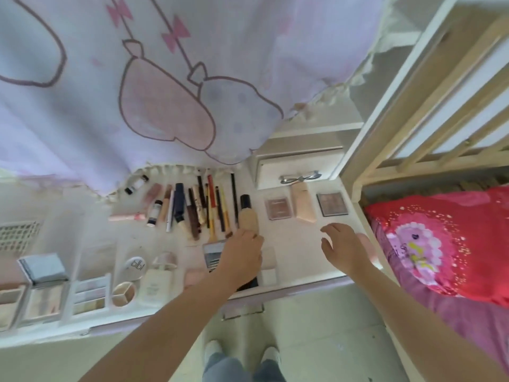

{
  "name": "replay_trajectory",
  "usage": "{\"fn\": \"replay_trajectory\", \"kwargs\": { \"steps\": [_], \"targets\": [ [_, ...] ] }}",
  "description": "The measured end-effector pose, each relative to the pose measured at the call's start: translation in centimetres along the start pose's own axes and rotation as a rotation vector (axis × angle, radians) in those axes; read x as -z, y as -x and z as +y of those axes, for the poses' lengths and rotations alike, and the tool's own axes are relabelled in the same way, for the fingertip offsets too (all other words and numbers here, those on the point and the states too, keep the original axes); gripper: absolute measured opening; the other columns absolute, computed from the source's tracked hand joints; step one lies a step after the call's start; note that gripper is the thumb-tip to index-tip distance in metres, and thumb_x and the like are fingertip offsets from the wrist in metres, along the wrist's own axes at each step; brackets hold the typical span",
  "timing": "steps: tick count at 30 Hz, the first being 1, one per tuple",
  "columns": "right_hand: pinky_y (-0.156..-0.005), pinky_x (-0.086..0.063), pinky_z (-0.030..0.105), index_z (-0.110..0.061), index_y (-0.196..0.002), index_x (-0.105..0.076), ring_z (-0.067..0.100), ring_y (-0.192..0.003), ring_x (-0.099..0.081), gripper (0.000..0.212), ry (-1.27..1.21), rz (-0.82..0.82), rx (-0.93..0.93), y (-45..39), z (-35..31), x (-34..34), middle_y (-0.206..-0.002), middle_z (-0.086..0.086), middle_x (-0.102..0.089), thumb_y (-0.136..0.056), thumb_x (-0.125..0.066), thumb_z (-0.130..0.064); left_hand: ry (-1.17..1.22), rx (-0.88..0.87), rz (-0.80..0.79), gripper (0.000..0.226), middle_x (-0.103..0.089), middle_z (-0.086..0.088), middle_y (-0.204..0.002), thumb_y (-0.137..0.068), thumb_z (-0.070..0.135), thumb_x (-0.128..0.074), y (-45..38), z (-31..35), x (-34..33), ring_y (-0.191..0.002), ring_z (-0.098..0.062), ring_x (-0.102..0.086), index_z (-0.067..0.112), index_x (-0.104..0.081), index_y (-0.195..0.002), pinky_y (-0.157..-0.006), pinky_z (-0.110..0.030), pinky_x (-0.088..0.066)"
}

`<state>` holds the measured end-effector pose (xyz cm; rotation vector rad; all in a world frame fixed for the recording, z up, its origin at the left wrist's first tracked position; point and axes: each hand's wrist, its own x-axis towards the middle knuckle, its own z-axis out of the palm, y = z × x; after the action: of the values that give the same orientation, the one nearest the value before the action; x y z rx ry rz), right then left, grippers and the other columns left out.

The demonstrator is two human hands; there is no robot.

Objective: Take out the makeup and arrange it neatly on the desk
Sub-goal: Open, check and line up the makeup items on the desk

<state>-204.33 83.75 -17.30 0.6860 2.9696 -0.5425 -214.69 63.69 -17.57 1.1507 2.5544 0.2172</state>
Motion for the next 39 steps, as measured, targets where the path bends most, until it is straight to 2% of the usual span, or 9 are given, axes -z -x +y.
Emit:
{"fn": "replay_trajectory", "kwargs": {
  "steps": [3,9,15,19,23,27,32,35,39],
  "targets": [
    [-0.091,-0.043,0.042,0.004,-0.108,-0.062,0.036,-0.109,-0.055,0.031,0.002,0.027,-0.051,0.0,2.9,0.5,-0.11,0.02,-0.063,-0.079,-0.061,-0.004,-0.009,-0.038,-0.023,0.035,-0.045,-0.007,-0.132,-0.093,0.018,-0.037,-1.4,1.7,-0.5,-0.124,-0.021,-0.037,0.01,-0.046,-0.126,-0.101,-0.031,-0.031],
    [-0.102,-0.037,0.038,-0.019,-0.134,-0.032,0.028,-0.126,-0.036,0.073,0.213,-0.237,-0.356,0.0,7.6,0.3,-0.137,0.009,-0.037,-0.076,-0.063,-0.052,0.023,-0.112,-0.112,0.036,-0.04,-0.006,-0.136,-0.095,0.019,-0.035,-5.0,4.2,-1.5,-0.127,-0.02,-0.032,0.01,-0.043,-0.129,-0.102,-0.032,-0.033],
    [-0.09,-0.044,0.034,-0.014,-0.128,-0.034,0.028,-0.113,-0.043,0.07,0.062,-0.23,-0.389,-0.7,7.9,-0.6,-0.124,0.01,-0.045,-0.071,-0.068,-0.039,0.139,-0.155,-0.202,0.038,-0.04,-0.006,-0.135,-0.095,0.018,-0.036,-8.1,6.5,-2.0,-0.125,-0.022,-0.033,0.011,-0.041,-0.132,-0.102,-0.03,-0.031],
    [-0.082,-0.046,0.027,-0.018,-0.123,-0.042,0.02,-0.099,-0.053,0.067,-0.403,-0.287,-0.377,-1.8,8.7,1.4,-0.113,0.002,-0.053,-0.066,-0.075,-0.025,0.414,-0.038,-0.232,0.043,-0.04,-0.004,-0.138,-0.093,0.025,-0.048,-9.8,8.2,-1.3,-0.126,-0.018,-0.036,0.013,-0.04,-0.134,-0.103,-0.023,-0.028],
    [-0.076,-0.046,0.019,-0.027,-0.112,-0.049,0.013,-0.1,-0.056,0.063,-0.668,-0.357,-0.124,-4.1,8.8,6.2,-0.114,-0.004,-0.058,-0.054,-0.073,-0.033,0.983,0.123,-0.316,0.056,-0.051,0.005,-0.12,-0.085,0.019,-0.063,-11.1,9.5,2.0,-0.102,-0.004,-0.052,0.015,-0.037,-0.135,-0.082,-0.012,-0.046],
    [-0.081,-0.045,0.014,-0.043,-0.102,-0.048,0.003,-0.099,-0.055,0.055,-0.651,-0.442,0.183,-7.0,7.7,11.1,-0.106,-0.019,-0.056,-0.056,-0.074,-0.028,1.196,0.066,-0.189,0.045,-0.056,0.014,-0.108,-0.083,0.005,-0.062,-11.0,10.8,5.1,-0.089,0.012,-0.059,0.025,-0.047,-0.12,-0.073,-0.011,-0.05],
    [-0.083,-0.04,0.003,-0.043,-0.107,-0.049,-0.014,-0.104,-0.048,0.061,-0.602,-0.493,0.448,-8.8,7.0,14.4,-0.113,-0.028,-0.049,-0.06,-0.079,-0.019,1.353,0.096,0.066,0.051,-0.057,-0.006,-0.12,-0.074,0.008,-0.068,-8.9,12.8,6.9,-0.105,-0.012,-0.058,0.02,-0.049,-0.12,-0.081,-0.027,-0.053],
    [-0.084,-0.035,-0.002,-0.045,-0.11,-0.045,-0.02,-0.108,-0.038,0.064,-0.539,-0.506,0.606,-9.5,6.4,15.5,-0.118,-0.033,-0.035,-0.065,-0.081,-0.018,1.447,0.102,0.174,0.055,-0.058,-0.004,-0.114,-0.063,0.006,-0.064,-7.9,13.8,8.1,-0.098,-0.012,-0.059,0.015,-0.051,-0.116,-0.08,-0.03,-0.051],
    [-0.093,-0.039,0.008,-0.049,-0.102,-0.046,-0.009,-0.112,-0.044,0.063,-0.555,-0.493,0.76,-10.0,5.8,17.1,-0.122,-0.029,-0.038,-0.064,-0.08,-0.012,1.559,0.113,0.294,0.067,-0.057,-0.007,-0.107,-0.057,0.009,-0.068,-6.9,14.6,9.4,-0.09,-0.022,-0.057,0.003,-0.047,-0.121,-0.075,-0.034,-0.047]
  ]
}}
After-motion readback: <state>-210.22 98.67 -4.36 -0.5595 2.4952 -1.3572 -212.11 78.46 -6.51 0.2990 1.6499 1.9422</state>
